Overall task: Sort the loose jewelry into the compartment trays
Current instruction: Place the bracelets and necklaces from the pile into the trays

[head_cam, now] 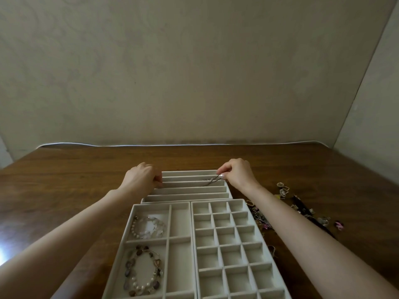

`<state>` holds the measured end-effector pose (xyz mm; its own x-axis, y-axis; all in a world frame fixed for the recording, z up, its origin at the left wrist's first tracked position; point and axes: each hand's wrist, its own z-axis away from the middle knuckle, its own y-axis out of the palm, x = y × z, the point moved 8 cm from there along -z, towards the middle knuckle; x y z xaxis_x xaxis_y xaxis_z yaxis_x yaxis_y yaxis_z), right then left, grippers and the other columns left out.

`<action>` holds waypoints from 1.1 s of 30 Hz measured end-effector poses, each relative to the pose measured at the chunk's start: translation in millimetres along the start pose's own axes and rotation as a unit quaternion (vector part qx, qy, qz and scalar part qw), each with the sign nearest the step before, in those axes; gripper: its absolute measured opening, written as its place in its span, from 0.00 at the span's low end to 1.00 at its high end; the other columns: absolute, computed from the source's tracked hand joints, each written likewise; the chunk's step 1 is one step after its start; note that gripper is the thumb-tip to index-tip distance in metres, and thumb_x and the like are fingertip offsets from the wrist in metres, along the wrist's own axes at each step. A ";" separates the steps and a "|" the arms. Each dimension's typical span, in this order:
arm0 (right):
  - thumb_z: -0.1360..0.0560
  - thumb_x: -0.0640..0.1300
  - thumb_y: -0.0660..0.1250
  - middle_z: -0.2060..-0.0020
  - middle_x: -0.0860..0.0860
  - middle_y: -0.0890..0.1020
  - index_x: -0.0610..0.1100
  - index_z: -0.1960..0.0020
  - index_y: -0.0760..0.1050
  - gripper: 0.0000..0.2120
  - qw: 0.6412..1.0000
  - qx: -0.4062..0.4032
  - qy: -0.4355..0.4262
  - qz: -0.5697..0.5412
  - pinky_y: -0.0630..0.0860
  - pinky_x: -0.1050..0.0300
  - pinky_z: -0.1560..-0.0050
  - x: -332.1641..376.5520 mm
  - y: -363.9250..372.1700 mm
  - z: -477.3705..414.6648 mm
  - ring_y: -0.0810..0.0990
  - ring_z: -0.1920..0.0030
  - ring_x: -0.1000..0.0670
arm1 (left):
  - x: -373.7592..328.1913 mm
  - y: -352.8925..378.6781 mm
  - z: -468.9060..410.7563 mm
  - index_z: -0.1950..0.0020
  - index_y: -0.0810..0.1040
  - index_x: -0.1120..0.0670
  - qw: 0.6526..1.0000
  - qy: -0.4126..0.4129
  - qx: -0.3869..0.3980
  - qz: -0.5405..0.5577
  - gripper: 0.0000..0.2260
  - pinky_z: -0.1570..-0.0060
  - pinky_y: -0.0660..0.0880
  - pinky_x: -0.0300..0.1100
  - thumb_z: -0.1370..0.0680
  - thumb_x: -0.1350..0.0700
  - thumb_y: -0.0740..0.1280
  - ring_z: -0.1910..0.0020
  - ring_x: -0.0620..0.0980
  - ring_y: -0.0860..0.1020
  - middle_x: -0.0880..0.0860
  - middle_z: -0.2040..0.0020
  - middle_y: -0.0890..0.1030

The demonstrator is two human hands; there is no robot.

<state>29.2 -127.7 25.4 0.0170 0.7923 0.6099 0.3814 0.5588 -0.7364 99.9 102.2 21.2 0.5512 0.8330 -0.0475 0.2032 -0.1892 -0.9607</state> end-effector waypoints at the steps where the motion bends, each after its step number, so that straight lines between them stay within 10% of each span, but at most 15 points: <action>1: 0.26 0.33 0.67 0.51 0.47 0.83 0.41 0.52 0.83 0.08 1.000 0.004 -0.012 0.002 0.73 0.63 0.47 3.4 1.5 1.0 0.79 0.47 0.51 | 0.3 1.3 -0.5 0.52 0.80 0.51 1.000 -0.002 0.008 0.002 0.05 0.62 0.67 0.39 0.24 0.51 0.67 0.50 0.47 0.73 0.48 0.52 0.78; 15: 0.24 0.32 0.63 0.52 0.49 0.82 0.44 0.53 0.83 0.13 0.981 0.040 -0.124 0.143 0.72 0.52 0.39 14.2 4.6 13.2 0.75 0.47 0.51 | -8.4 -20.4 0.7 0.49 0.78 0.53 0.993 0.024 -0.075 0.084 0.06 0.59 0.70 0.40 0.21 0.55 0.63 0.51 0.48 0.73 0.49 0.51 0.78; 25: 0.24 0.35 0.66 0.50 0.50 0.83 0.45 0.51 0.82 0.09 0.999 -0.045 -0.006 -0.005 0.66 0.73 0.57 -32.8 -59.8 24.7 0.76 0.54 0.59 | -61.2 -23.4 -4.5 0.49 0.80 0.54 0.986 0.081 -0.080 0.122 0.07 0.56 0.72 0.43 0.21 0.56 0.63 0.50 0.50 0.74 0.49 0.51 0.79; 33: 0.26 0.42 0.69 0.50 0.51 0.82 0.47 0.50 0.81 0.06 0.998 0.034 0.036 0.036 0.69 0.65 0.50 -63.5 -51.6 44.4 0.77 0.50 0.57 | -140.2 -4.8 -8.8 0.47 0.78 0.55 0.975 0.147 -0.027 0.167 0.08 0.51 0.76 0.45 0.21 0.54 0.62 0.51 0.48 0.75 0.51 0.50 0.79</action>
<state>-32.6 -196.0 11.7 0.1104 0.8126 0.5723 0.3123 0.5183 -0.7962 28.8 -18.3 34.9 0.8006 0.5368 -0.2662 0.0112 -0.4575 -0.8891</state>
